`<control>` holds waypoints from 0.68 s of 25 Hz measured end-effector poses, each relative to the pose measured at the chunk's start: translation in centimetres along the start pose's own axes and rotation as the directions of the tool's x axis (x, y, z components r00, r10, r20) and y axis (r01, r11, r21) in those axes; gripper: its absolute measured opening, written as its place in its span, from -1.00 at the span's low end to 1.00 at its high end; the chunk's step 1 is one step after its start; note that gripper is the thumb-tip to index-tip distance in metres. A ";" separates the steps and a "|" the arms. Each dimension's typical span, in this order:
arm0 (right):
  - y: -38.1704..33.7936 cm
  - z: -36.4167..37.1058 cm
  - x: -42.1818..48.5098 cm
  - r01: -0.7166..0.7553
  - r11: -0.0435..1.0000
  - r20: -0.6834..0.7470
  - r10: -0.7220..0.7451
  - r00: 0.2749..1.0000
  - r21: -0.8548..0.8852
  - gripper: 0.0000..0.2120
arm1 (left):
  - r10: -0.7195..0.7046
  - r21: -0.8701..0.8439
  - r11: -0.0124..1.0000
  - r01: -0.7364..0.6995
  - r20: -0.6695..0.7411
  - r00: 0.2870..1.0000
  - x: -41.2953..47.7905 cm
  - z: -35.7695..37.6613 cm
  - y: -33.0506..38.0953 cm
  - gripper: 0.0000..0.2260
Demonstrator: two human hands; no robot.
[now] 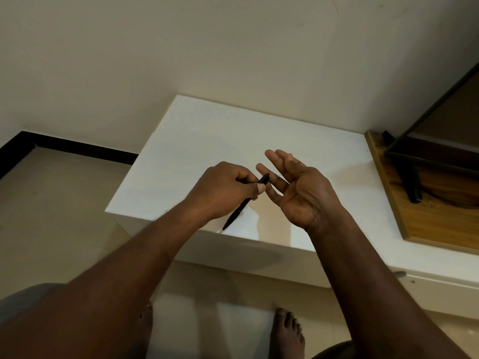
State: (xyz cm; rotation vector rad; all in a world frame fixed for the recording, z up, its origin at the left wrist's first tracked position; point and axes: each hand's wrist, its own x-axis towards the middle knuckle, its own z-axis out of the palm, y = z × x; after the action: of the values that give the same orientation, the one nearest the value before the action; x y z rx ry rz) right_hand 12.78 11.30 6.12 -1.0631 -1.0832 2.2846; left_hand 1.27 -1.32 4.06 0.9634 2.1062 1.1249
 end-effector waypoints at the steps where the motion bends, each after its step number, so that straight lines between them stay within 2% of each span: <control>1: 0.0 0.0 0.0 0.008 1.000 0.006 -0.008 1.000 -0.013 -0.72 | 0.003 0.004 1.000 -0.003 0.006 1.000 0.0 0.0 0.0 -0.85; 17: 0.1 -0.1 0.1 0.037 0.997 0.057 -0.033 0.998 -0.064 -0.71 | 0.029 0.035 0.999 -0.031 0.047 0.998 -0.6 -0.2 0.8 -0.84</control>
State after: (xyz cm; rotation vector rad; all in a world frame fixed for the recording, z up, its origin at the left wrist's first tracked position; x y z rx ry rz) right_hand 12.77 11.31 5.93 -1.0013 -1.1965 2.2783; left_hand 1.77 -1.58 4.92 1.0315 2.0875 1.0723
